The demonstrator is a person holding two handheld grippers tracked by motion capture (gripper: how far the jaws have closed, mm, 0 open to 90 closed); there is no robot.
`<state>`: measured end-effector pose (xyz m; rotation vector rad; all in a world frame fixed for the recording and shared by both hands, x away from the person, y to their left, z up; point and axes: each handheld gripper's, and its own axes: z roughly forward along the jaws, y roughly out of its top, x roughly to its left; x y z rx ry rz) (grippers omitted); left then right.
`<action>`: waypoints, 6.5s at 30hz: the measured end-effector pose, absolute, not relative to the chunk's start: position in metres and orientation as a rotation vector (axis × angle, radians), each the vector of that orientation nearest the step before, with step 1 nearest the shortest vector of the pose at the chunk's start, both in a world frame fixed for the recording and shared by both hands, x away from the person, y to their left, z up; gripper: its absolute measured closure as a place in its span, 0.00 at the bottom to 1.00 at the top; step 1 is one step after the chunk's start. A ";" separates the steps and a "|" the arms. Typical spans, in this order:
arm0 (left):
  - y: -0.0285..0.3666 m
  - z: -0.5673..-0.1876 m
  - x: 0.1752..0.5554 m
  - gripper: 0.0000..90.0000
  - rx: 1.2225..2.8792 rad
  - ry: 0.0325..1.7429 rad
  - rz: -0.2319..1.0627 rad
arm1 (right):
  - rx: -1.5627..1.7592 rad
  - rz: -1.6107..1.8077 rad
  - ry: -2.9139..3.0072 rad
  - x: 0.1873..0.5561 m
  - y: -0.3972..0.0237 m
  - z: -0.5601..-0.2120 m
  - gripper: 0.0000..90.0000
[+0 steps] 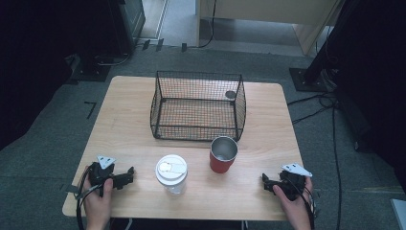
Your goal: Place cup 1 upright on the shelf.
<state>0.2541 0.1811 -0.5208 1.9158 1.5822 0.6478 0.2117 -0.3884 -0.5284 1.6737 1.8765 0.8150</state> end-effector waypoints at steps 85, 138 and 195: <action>0.181 -0.521 0.254 0.00 1.913 1.585 0.649 | 1.297 1.237 2.005 0.218 -0.252 -0.472 0.00; 0.181 -0.521 0.254 0.00 1.913 1.585 0.649 | 1.331 1.182 1.902 0.255 -0.216 -0.469 0.08; 0.181 -0.521 0.254 0.00 1.915 1.580 0.649 | 1.116 1.450 1.715 0.262 -0.190 -0.390 0.08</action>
